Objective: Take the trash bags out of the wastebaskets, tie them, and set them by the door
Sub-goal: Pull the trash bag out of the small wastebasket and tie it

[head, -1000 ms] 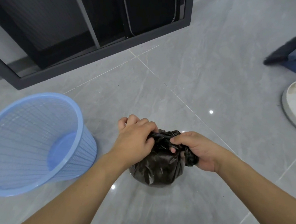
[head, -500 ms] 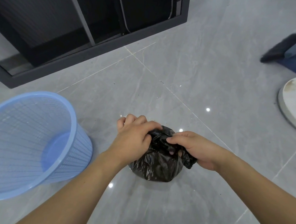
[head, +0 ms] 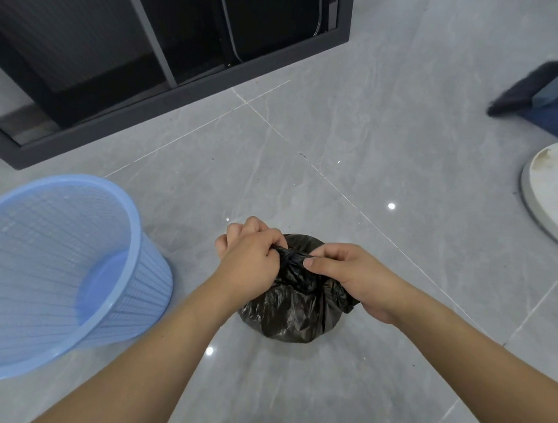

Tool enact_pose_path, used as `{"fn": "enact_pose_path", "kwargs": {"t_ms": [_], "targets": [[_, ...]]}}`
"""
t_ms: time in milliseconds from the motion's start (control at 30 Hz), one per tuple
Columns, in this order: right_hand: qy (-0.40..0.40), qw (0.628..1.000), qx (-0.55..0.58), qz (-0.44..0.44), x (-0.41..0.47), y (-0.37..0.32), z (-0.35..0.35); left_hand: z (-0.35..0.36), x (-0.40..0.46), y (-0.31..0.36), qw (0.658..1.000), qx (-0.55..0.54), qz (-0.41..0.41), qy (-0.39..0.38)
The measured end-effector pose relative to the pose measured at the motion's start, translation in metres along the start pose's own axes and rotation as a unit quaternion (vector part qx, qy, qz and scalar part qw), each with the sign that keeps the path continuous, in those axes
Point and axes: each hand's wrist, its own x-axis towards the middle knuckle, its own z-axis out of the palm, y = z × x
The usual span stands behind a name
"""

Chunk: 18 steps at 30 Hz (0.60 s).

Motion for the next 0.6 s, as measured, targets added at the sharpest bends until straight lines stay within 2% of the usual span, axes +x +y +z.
{"fn": "enact_pose_path", "kwargs": {"t_ms": [67, 100, 167, 200, 233, 333, 433, 533, 600], "targets": [[-0.032, 0.998, 0.007, 0.046, -0.002, -0.002, -0.001, -0.002, 0.002, -0.006, 0.999, -0.01, -0.023, -0.047], [-0.04, 0.997, 0.021, 0.064, -0.002, -0.003, -0.001, -0.006, 0.002, -0.01, 0.992, -0.059, -0.049, -0.103], [-0.038, 0.995, 0.046, 0.082, -0.003, -0.004, -0.004, -0.02, 0.0, -0.015, 0.951, -0.21, -0.107, -0.199], [-0.034, 0.995, 0.052, 0.084, -0.004, -0.004, -0.005, -0.026, -0.002, -0.017, 0.94, -0.248, -0.116, -0.204], [-0.029, 0.995, 0.056, 0.083, -0.004, -0.004, -0.005, -0.031, -0.005, -0.018, 0.944, -0.252, -0.105, -0.185], [-0.024, 0.994, 0.07, 0.078, -0.005, -0.006, -0.005, -0.036, -0.02, -0.013, 0.979, -0.167, -0.04, -0.11], [-0.029, 0.995, 0.059, 0.075, -0.005, -0.01, -0.001, -0.027, -0.037, -0.002, 0.992, -0.08, 0.012, -0.101], [-0.024, 0.997, 0.022, 0.07, -0.005, -0.013, 0.004, -0.015, -0.041, -0.001, 0.993, -0.066, -0.022, -0.1], [-0.015, 0.998, 0.013, 0.065, -0.005, -0.013, 0.005, -0.014, -0.039, -0.003, 0.979, -0.147, -0.075, -0.123]]}}
